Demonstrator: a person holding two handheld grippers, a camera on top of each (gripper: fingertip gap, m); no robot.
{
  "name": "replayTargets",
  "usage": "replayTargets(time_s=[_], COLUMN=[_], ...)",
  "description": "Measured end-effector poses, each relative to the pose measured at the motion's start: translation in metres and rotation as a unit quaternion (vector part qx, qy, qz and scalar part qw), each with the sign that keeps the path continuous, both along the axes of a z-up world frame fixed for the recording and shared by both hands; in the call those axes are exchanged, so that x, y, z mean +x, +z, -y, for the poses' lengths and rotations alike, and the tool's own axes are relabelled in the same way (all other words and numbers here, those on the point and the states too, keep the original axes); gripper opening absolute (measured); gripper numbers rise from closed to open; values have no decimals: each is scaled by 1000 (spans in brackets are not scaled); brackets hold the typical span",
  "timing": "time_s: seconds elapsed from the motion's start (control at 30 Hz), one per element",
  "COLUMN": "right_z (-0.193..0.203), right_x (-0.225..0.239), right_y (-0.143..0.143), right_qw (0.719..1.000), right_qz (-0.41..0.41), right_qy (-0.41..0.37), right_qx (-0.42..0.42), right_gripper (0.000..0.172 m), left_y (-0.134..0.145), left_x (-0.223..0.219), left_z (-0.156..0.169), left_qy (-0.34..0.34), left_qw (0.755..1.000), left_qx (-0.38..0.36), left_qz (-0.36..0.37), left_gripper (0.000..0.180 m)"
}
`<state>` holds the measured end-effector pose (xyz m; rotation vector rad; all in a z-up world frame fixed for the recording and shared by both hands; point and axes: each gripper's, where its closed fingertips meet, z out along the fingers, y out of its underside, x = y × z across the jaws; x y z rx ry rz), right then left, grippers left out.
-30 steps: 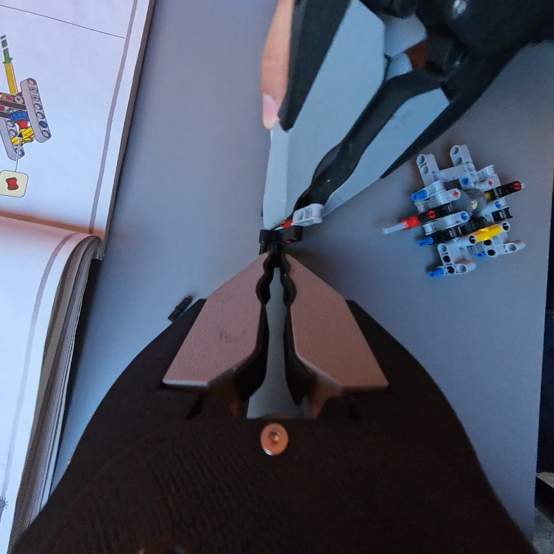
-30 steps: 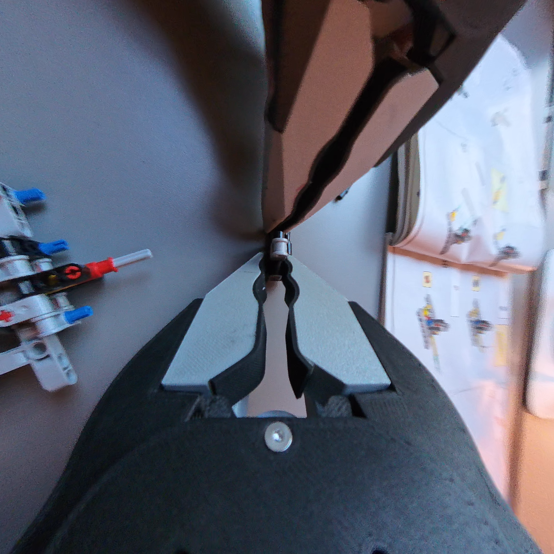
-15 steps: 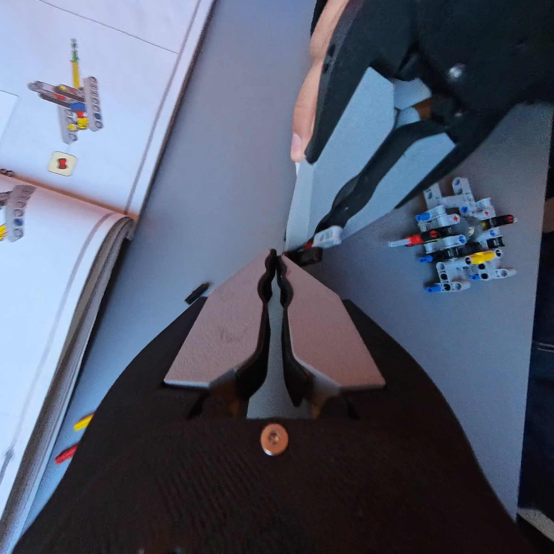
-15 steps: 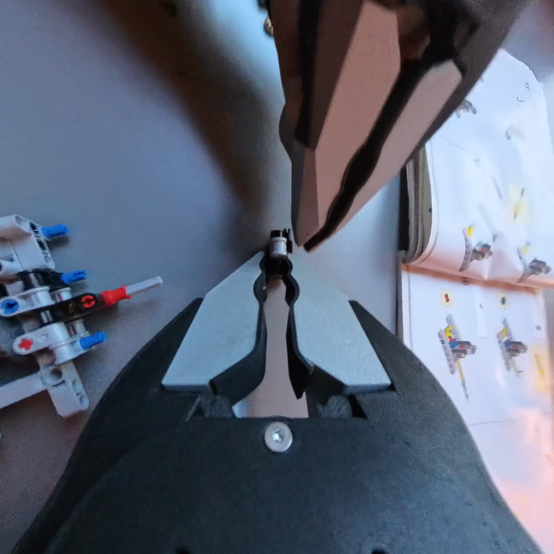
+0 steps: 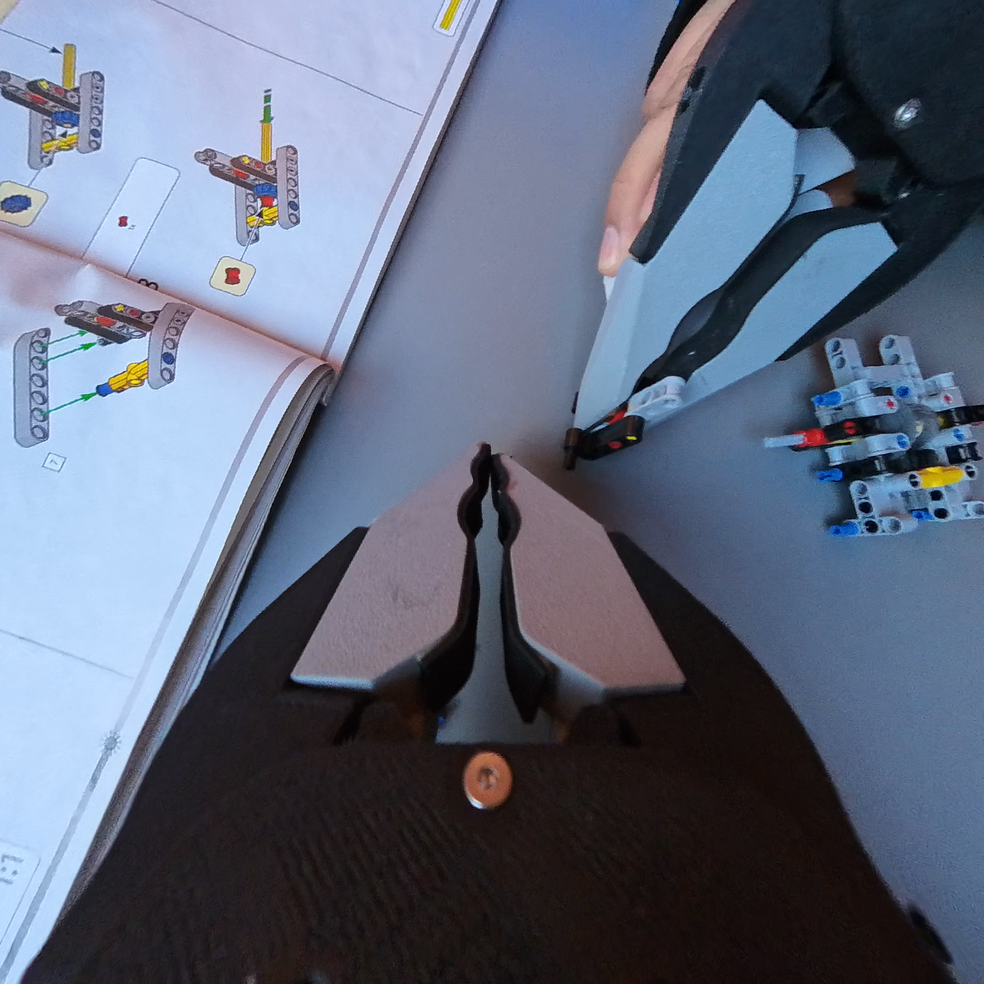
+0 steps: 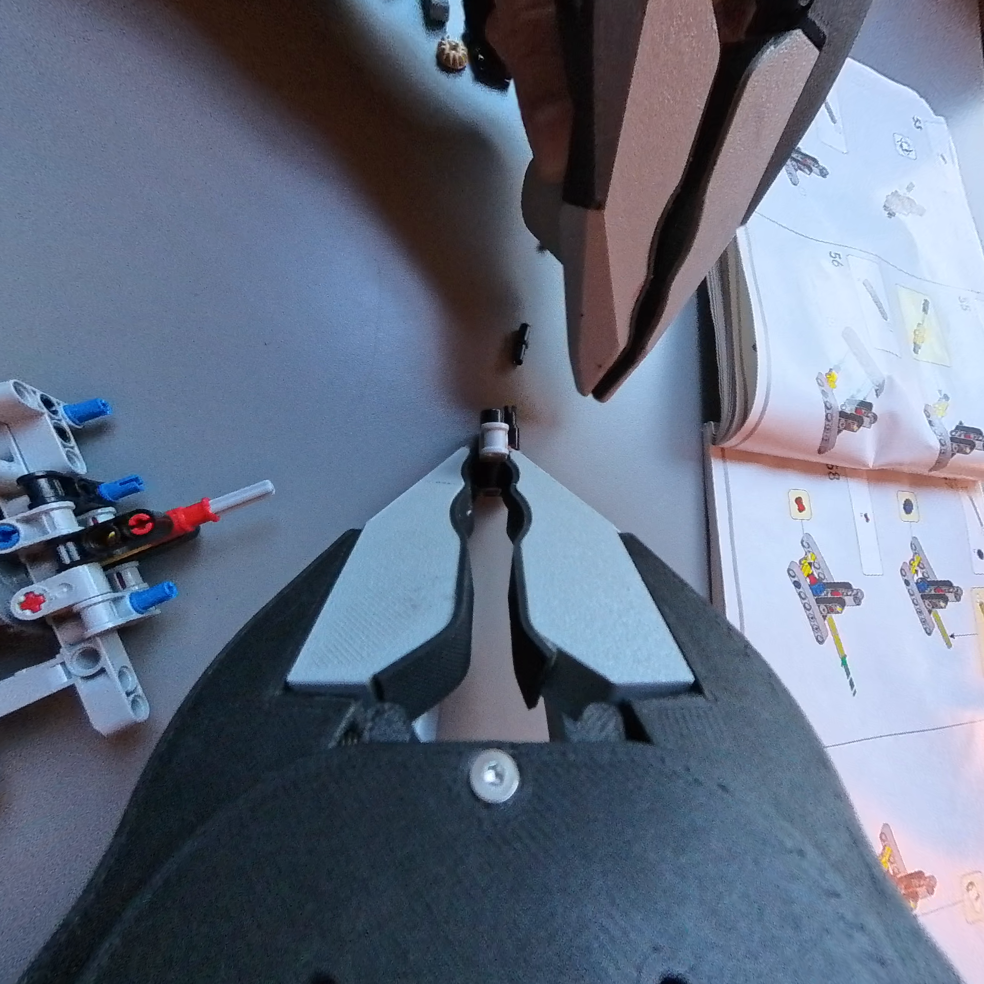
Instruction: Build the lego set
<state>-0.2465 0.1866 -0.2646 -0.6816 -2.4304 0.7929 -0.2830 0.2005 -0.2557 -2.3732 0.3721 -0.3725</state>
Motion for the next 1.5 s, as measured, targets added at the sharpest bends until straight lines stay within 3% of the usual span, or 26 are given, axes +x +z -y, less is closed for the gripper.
replayTargets(time_s=[0.43, 0.57, 0.67, 0.77, 0.9, 1.13, 1.3, 1.43, 1.5], right_z=[1, 1, 1, 0, 1, 1, -1, -7, -9], right_x=[0, -1, -1, 0, 0, 0, -1, 4, 9], right_y=[0, 1, 2, 2, 2, 2, 3, 3, 4], right_qw=[1000, 999, 999, 999, 999, 999, 998, 998, 995], right_qz=[1, -3, -7, -20, -37, -45, -61, -7, 18], right_qy=[-2, -2, -3, -2, 5, 9, 1, -36, -68], right_qx=[-20, -33, -43, -39, -32, -24, -15, -49, -70], right_gripper=[5, 4, 5, 4, 4, 6, 14, 23, 36], left_y=[2, 41, 77, 92, 104, 84, 56, 42, 35], left_x=[-10, -17, -8, 6, 47, 119, 134, 150, 159], left_z=[0, 6, 31, 73, 128, 200, 235, 257, 271], left_qy=[11, 13, -8, -37, -81, -125, -81, -65, -56], left_qw=[999, 996, 994, 994, 991, 984, 987, 984, 982], left_qx=[7, 72, 100, 81, 97, 89, 51, 48, 39], left_qz=[-37, -49, -46, -60, -36, 90, 130, 160, 175], left_gripper=[0, 0, 8, 24, 20, 20, 18, 16, 16])
